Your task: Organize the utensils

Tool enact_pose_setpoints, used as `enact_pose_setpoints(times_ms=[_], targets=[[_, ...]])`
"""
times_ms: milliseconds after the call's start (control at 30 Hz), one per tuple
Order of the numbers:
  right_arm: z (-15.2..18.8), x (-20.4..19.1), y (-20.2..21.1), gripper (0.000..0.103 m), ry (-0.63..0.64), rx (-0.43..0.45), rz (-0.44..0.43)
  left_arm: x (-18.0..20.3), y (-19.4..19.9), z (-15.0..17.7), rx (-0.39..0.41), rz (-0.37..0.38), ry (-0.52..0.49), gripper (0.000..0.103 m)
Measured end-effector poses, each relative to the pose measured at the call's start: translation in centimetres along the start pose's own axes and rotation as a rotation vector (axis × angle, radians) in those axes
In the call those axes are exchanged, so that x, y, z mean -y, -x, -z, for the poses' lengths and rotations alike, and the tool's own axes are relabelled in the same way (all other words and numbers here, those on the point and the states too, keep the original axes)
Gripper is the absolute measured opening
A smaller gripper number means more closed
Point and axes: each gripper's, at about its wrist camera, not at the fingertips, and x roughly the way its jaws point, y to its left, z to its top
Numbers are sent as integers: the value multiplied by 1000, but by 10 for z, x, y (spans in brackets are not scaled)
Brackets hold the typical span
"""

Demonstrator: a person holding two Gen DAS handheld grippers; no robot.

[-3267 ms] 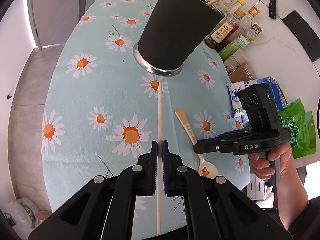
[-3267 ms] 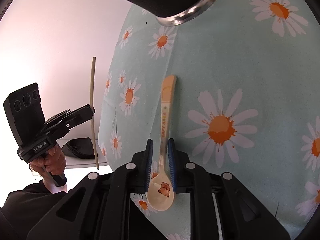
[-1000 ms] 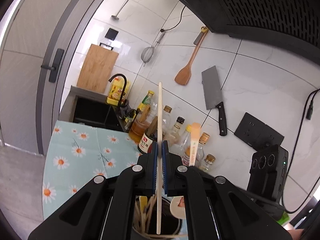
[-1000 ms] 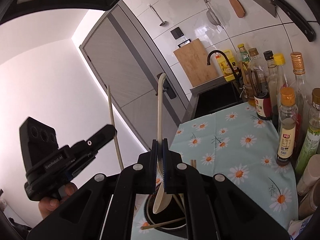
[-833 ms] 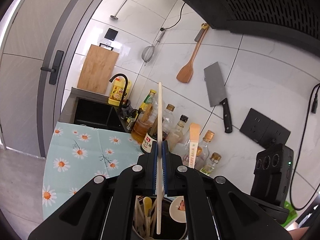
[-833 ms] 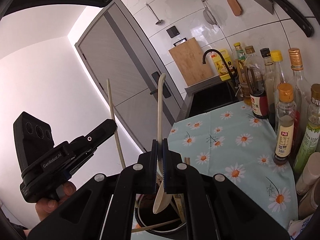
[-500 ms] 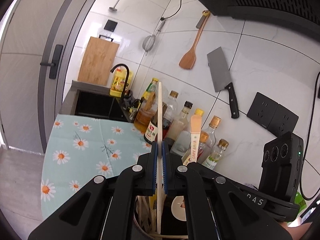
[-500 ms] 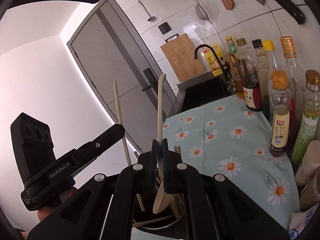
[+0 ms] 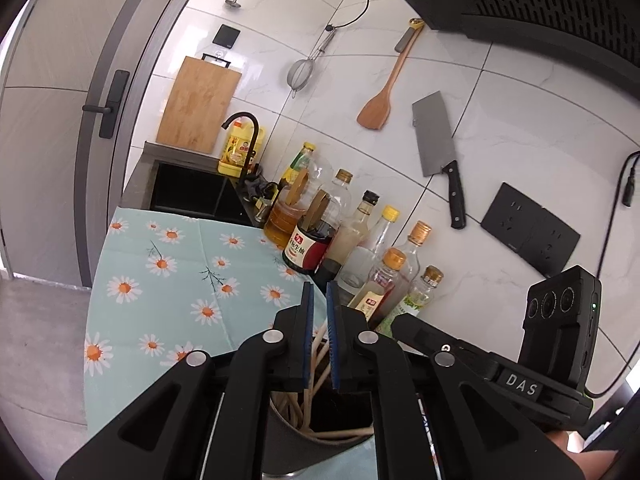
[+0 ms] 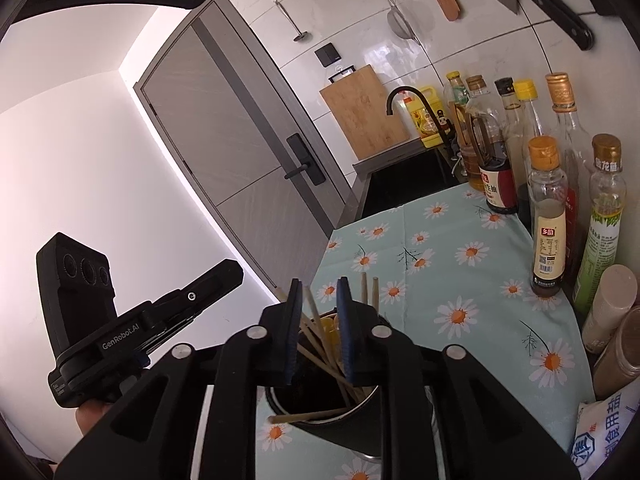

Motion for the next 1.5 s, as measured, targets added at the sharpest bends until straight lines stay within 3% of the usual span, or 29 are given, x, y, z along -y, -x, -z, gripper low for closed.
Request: enact_pose_setpoints(times_ms=[33,67,200,333,433,567,733,900,1033,1133,1233,1367,1433,1500], targets=[[0,-2,5,23,1,7,6,1,3,0,3,0,1,24],[0,-4,10,23,4,15,9,2,8,0,6,1,3,26],[1,-18,34,24,43,45,31,14,27,3,22,-11,-49,26],[5,-30,63,33,81,69,53,24,48,10,17,-7,-58,26],[11,-37,86,40,104,76,71,33,63,19,10,-21,-85,37],[25,-43,115,48,142,64,91,51,85,35,0,-75,-139,39],[42,-50,142,64,213,37,104,72,108,56,-22,-112,-167,48],[55,-49,165,77,243,12,109,90,125,83,-64,-170,-168,49],[69,-53,185,95,286,-4,106,104,140,104,-86,-204,-148,62],[85,-54,197,98,315,-23,102,115,148,119,-96,-229,-148,64],[101,-53,204,98,327,-47,108,121,155,134,-104,-233,-133,80],[115,-47,212,98,313,-78,105,127,161,152,-118,-264,-117,82],[121,-46,216,98,315,-90,106,130,165,159,-122,-272,-111,93],[123,-46,218,98,312,-100,107,131,168,164,-122,-260,-104,96]])
